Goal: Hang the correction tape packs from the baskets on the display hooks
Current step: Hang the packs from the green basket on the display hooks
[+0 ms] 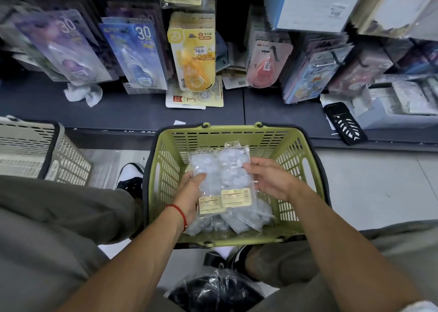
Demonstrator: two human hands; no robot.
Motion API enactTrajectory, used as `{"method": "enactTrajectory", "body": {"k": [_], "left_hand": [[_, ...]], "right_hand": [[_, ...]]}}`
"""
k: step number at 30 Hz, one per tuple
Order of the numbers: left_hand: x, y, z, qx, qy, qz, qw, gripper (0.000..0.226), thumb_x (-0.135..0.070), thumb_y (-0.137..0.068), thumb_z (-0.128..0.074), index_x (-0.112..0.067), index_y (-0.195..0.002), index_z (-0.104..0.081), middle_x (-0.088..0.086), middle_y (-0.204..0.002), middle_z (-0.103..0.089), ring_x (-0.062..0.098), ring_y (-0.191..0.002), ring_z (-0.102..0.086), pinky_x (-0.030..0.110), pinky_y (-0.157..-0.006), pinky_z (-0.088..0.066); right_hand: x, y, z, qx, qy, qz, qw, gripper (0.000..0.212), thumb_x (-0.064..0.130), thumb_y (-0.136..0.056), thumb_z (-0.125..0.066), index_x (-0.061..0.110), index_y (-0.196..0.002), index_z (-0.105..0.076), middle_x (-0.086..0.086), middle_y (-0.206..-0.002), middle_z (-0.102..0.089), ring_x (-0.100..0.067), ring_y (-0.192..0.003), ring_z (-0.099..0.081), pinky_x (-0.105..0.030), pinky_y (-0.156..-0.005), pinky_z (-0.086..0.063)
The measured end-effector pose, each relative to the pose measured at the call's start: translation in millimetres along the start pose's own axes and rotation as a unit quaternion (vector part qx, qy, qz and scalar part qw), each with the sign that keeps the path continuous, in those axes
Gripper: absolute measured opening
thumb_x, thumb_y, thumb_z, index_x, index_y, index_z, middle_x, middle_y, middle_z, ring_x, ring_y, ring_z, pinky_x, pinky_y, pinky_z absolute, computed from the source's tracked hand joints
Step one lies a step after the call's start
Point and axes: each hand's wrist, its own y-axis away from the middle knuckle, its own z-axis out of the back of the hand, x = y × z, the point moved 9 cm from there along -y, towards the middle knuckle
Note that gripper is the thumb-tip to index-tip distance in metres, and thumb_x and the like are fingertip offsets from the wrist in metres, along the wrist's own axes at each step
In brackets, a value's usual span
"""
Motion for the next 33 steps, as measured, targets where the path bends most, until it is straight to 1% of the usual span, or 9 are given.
{"method": "enactTrajectory", "body": {"k": [6, 9, 11, 15, 21, 24, 27, 31, 33], "left_hand": [[7.0, -2.3, 3.2, 0.028, -0.03, -0.016, 0.999, 0.048, -0.01, -0.093, -0.078, -0.017, -0.133, -0.054, 0.014, -0.123, -0.075, 0.036, -0.107, -0.074, 0.051, -0.083, -0.064], [7.5, -5.7, 20.4, -0.005, -0.022, -0.011, 1.0, 0.048, -0.01, -0.092, -0.079, -0.02, -0.133, -0.056, 0.012, -0.124, -0.074, 0.035, -0.112, -0.072, 0.06, -0.096, -0.058], [7.8, -7.3, 27.2, -0.018, -0.006, -0.003, 1.0, 0.051, -0.012, -0.092, -0.08, -0.021, -0.135, -0.054, 0.011, -0.125, -0.073, 0.036, -0.113, -0.071, 0.059, -0.091, -0.06], [8.6, -8.5, 33.0, -0.026, -0.002, 0.002, 1.0, 0.05, -0.015, -0.09, -0.082, -0.023, -0.133, -0.057, 0.011, -0.123, -0.075, 0.036, -0.108, -0.073, 0.048, -0.071, -0.063], [3.8, -4.5, 33.0, -0.034, -0.005, -0.007, 0.999, 0.062, -0.018, -0.086, -0.085, -0.026, -0.139, -0.055, 0.009, -0.131, -0.071, 0.037, -0.119, -0.067, 0.066, -0.099, -0.055], [0.0, -2.7, 30.9, -0.034, -0.009, -0.021, 0.999, 0.059, -0.017, -0.085, -0.086, -0.026, -0.136, -0.056, 0.007, -0.131, -0.071, 0.035, -0.12, -0.066, 0.063, -0.1, -0.055], [-6.8, 1.5, 25.3, -0.037, 0.002, -0.048, 0.998, 0.048, -0.016, -0.088, -0.084, -0.028, -0.126, -0.057, 0.005, -0.127, -0.072, 0.029, -0.107, -0.072, 0.051, -0.083, -0.063], [-43.7, 18.0, 5.6, -0.033, 0.01, -0.151, 0.988, 0.06, -0.026, -0.091, -0.082, -0.031, -0.139, -0.046, -0.009, -0.139, -0.062, 0.017, -0.12, -0.063, 0.05, -0.109, -0.048], [-69.7, 33.9, -9.1, -0.016, 0.025, -0.196, 0.98, 0.065, -0.031, -0.091, -0.082, -0.039, -0.144, -0.045, -0.016, -0.153, -0.05, 0.008, -0.128, -0.056, 0.041, -0.106, -0.051]], "right_hand": [[-14.4, -17.1, -5.2, -0.113, 0.198, 0.025, 0.973, 0.018, 0.03, -0.101, -0.071, 0.019, -0.115, -0.073, -0.009, -0.112, -0.074, -0.022, -0.094, -0.073, -0.04, -0.077, -0.066], [-52.1, -16.7, 25.5, -0.083, 0.515, -0.071, 0.85, 0.034, 0.027, -0.102, -0.067, 0.023, -0.136, -0.065, -0.007, -0.136, -0.067, -0.023, -0.119, -0.067, -0.049, -0.118, -0.043], [-89.3, -11.1, 38.4, -0.029, 0.581, -0.149, 0.8, 0.053, 0.02, -0.099, -0.068, 0.023, -0.15, -0.054, -0.006, -0.154, -0.055, -0.026, -0.135, -0.057, -0.036, -0.115, -0.04], [-103.2, -15.7, 50.4, -0.047, 0.569, -0.14, 0.809, 0.053, 0.019, -0.101, -0.065, 0.028, -0.152, -0.053, -0.01, -0.154, -0.052, -0.028, -0.134, -0.056, -0.032, -0.108, -0.046], [-72.4, -8.2, 66.0, -0.154, 0.487, -0.073, 0.856, 0.034, 0.027, -0.113, -0.044, 0.013, -0.135, -0.066, -0.016, -0.135, -0.066, -0.03, -0.121, -0.064, -0.039, -0.105, -0.051], [-41.4, -0.2, 68.5, -0.2, 0.35, -0.05, 0.914, 0.038, 0.029, -0.113, -0.044, 0.001, -0.113, -0.07, -0.023, -0.112, -0.073, -0.026, -0.097, -0.068, -0.047, -0.092, -0.055], [-18.4, 6.3, 49.2, -0.158, 0.145, -0.05, 0.975, 0.034, 0.028, -0.112, -0.048, 0.007, -0.127, -0.069, -0.014, -0.122, -0.075, -0.033, -0.114, -0.071, -0.054, -0.104, -0.055], [40.8, 16.7, 8.0, -0.12, -0.014, 0.034, 0.992, 0.03, 0.019, -0.111, -0.048, 0.007, -0.129, -0.069, -0.014, -0.123, -0.077, -0.03, -0.11, -0.076, -0.042, -0.087, -0.063], [71.8, 22.9, -11.3, -0.11, -0.037, 0.081, 0.99, 0.027, 0.019, -0.108, -0.052, 0.008, -0.125, -0.071, -0.014, -0.123, -0.076, -0.028, -0.107, -0.076, -0.039, -0.087, -0.064]]}}
